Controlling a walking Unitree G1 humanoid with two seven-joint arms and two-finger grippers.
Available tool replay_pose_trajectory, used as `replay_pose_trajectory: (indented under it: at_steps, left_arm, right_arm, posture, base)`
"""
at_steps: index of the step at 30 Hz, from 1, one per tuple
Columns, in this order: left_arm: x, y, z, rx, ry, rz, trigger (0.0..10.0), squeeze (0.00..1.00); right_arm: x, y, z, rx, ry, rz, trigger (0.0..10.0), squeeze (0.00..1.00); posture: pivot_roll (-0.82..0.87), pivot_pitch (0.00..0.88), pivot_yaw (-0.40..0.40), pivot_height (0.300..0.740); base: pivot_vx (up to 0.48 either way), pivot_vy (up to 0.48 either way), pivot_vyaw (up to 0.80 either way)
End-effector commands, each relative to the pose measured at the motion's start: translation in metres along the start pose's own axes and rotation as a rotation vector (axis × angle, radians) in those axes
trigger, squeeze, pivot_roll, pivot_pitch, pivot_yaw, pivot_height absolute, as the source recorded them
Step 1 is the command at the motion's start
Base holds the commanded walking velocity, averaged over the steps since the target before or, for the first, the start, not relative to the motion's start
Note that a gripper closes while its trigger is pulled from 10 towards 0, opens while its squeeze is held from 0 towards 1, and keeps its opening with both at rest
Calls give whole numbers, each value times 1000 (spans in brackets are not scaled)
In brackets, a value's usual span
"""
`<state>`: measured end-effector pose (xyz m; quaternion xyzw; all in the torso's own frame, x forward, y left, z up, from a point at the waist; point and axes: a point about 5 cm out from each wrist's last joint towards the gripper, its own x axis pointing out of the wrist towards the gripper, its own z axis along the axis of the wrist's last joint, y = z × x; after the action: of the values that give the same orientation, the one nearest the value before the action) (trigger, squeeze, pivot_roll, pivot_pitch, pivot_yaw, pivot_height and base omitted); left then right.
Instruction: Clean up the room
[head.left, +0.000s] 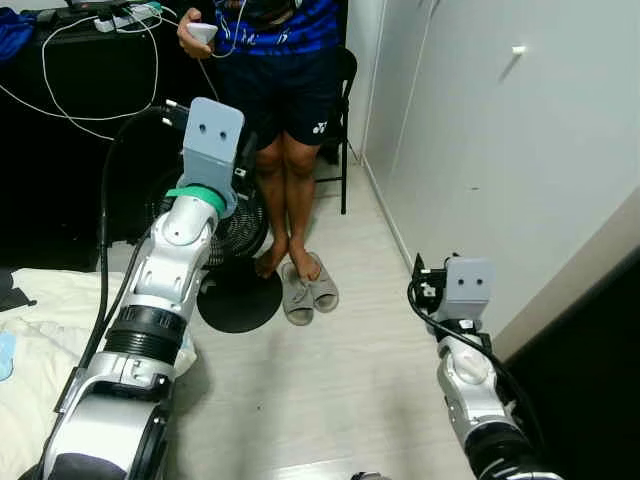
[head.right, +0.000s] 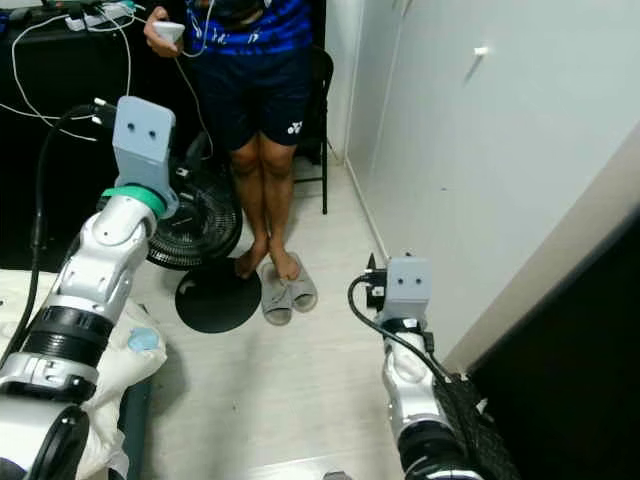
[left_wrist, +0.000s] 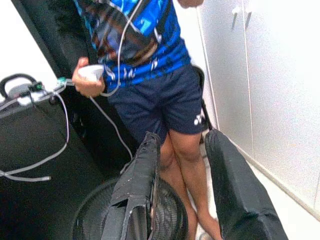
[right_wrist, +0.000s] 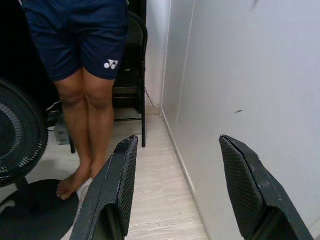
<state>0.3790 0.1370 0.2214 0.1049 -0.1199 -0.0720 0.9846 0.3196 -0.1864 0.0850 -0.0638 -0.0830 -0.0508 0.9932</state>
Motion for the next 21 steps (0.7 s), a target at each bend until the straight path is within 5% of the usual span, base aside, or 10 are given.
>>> replay_pose_trajectory:
  at_steps: [1, 21]
  left_arm:
    - [-2, 0, -4, -11, 22, 11, 10000, 0]
    - [-18, -7, -24, -160, 76, 145, 10000, 0]
  right_arm:
    - [-2, -1, -2, 2, 8, -2, 10000, 0]
    - [6, -12, 2, -99, 28, 117, 10000, 0]
  posture:
    - [-15, 0, 89, 740]
    - [31, 2, -105, 740]
  base:
    - [0, 0, 0]
    - [0, 0, 0]
